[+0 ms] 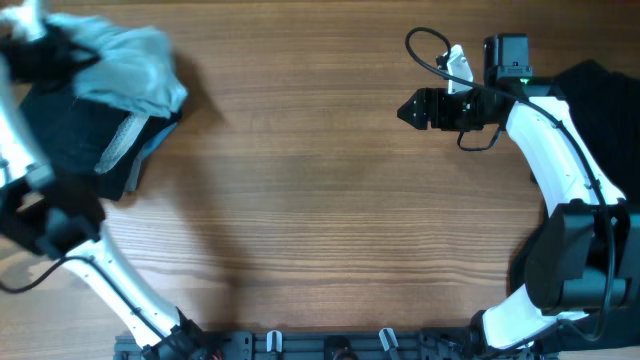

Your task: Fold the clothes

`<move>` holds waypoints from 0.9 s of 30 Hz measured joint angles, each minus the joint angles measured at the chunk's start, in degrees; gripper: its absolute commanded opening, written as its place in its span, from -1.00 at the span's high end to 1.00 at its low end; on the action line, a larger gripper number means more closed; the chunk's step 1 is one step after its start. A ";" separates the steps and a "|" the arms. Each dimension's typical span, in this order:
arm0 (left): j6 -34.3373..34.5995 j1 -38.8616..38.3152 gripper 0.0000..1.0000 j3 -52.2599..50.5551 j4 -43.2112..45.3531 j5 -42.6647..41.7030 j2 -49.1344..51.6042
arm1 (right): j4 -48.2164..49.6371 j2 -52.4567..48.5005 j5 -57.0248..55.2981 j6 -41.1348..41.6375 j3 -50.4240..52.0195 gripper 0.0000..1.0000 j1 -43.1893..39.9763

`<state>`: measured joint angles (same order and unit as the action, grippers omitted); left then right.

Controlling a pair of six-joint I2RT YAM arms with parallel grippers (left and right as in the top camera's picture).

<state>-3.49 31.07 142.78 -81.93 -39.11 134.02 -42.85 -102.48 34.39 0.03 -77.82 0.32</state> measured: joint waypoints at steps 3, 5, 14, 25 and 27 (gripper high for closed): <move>0.20 6.95 -0.23 0.00 0.66 0.00 0.00 | 0.00 0.00 0.00 0.00 0.00 -0.57 0.00; 0.35 10.34 -1.00 0.00 0.94 0.11 0.00 | 0.02 0.00 0.00 0.00 0.00 -0.58 0.00; 0.85 14.23 -1.00 -0.33 -6.67 8.09 -0.26 | -0.04 0.00 0.00 0.15 0.00 -0.57 0.00; -6.84 7.78 -1.00 -0.92 -8.66 8.70 -26.53 | 4.44 1.29 -7.06 0.13 -5.20 -0.71 0.07; -8.11 2.58 -1.00 -0.74 -9.84 9.29 -31.54 | 4.70 3.43 -9.07 0.13 -7.78 -0.74 0.07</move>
<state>-11.60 33.65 142.04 -91.77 -29.82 102.48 -38.15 -99.04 25.32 0.16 -85.60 0.38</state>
